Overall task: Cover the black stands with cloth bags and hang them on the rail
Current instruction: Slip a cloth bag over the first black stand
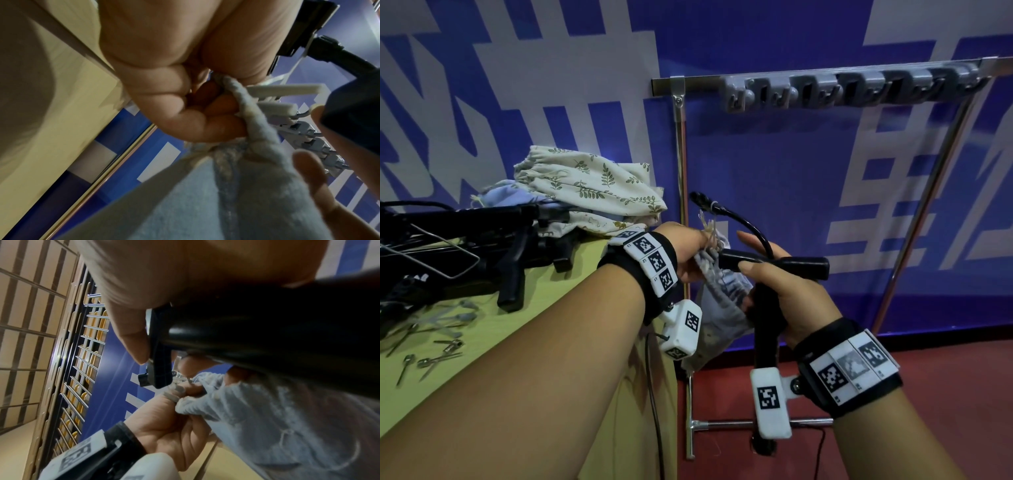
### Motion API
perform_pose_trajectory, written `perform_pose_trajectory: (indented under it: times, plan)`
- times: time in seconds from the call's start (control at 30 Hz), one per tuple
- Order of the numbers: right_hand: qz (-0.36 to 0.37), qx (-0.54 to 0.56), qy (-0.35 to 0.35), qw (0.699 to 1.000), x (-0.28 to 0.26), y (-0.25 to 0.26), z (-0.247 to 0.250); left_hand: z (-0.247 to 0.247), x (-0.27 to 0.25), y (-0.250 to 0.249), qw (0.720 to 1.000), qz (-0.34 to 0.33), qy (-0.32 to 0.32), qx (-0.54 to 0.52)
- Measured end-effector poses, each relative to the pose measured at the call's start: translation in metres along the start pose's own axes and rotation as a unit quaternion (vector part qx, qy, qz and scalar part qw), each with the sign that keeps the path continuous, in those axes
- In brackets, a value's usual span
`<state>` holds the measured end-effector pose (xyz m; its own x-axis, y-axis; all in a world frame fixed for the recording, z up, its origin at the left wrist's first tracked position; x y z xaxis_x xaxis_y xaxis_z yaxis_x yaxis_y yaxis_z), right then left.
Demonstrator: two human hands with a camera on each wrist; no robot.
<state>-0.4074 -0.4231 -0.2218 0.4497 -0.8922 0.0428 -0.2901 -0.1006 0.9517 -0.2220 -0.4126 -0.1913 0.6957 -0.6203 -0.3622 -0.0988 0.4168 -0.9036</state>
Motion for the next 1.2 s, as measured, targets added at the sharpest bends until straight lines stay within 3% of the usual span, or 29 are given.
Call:
perform_pose_trajectory:
  times: [0.13,0.37,0.7,1.2]
  plan:
    - [-0.01,-0.013,-0.013,1.0,0.0,0.001,0.002,0.005,-0.002,-0.003,1.0,-0.025,-0.004,0.01]
    - [-0.038,-0.013,-0.056,0.998,0.001,-0.004,0.007,0.01,-0.009,-0.003,0.999,-0.013,-0.018,-0.041]
    - [-0.029,-0.048,-0.087,0.995,0.008,-0.009,0.017,0.02,-0.001,-0.014,0.977,-0.17,-0.111,0.069]
    - [0.001,-0.069,-0.115,0.991,0.011,-0.009,0.027,0.025,-0.004,-0.015,0.96,-0.189,-0.154,0.138]
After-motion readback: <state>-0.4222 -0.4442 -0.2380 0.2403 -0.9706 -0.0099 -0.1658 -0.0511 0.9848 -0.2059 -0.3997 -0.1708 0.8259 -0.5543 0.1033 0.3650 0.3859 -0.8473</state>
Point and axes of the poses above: each hand's wrist, its own x-axis towards the middle knuckle, its own z-axis out of the back of the hand, y = z × x, the point moved 3 cm from there along x, towards the middle knuckle, and after that the axes turned 14 degrees about -y, right-handed, at the moved point
